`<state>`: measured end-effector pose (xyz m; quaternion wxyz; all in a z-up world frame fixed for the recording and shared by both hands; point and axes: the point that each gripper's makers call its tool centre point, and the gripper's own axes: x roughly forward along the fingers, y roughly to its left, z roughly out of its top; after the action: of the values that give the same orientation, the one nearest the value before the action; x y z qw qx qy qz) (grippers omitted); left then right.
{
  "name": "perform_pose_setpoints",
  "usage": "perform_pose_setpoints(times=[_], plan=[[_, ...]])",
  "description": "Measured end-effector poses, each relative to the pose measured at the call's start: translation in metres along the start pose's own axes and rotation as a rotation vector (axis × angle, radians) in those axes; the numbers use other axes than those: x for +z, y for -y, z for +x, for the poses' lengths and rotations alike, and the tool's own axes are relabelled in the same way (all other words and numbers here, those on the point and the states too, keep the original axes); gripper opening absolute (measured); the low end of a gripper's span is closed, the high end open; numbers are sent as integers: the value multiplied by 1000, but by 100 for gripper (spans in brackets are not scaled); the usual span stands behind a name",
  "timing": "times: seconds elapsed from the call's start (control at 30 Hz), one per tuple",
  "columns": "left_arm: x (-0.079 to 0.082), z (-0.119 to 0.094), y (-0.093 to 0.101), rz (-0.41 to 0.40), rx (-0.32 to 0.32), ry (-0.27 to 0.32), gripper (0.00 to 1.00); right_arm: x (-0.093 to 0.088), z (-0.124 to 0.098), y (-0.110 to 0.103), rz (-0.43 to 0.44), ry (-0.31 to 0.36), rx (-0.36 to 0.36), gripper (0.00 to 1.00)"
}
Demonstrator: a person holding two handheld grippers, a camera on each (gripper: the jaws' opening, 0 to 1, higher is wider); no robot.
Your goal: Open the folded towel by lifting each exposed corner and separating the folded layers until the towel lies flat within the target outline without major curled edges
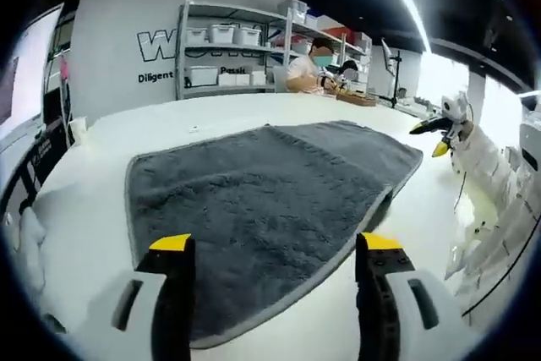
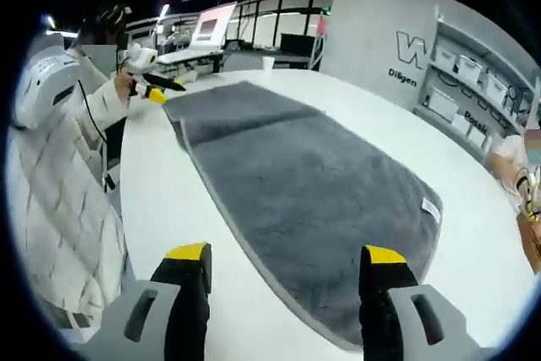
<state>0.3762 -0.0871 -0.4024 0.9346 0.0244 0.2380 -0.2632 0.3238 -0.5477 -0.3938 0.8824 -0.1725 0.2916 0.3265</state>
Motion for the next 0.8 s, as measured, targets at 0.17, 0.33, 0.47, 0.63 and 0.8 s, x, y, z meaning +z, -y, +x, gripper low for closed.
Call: perform_pose_setpoints(times=[0.17, 0.33, 0.47, 0.63, 0.8], plan=[[-6, 1, -11, -74, 129, 34, 80, -8, -3, 4, 154, 43, -103, 66], [-9, 8, -14, -133, 192, 64, 79, -11, -3, 18, 299, 107, -264, 67], [-13, 18, -13, -136, 238, 58, 80, -11, -3, 32, 377, 154, -426, 73], [-20, 27, -8, -139, 267, 56, 83, -20, 6, 41, 475, 174, -535, 81], [-21, 29, -12, -117, 296, 42, 82, -37, 20, 41, 465, 89, -555, 88]])
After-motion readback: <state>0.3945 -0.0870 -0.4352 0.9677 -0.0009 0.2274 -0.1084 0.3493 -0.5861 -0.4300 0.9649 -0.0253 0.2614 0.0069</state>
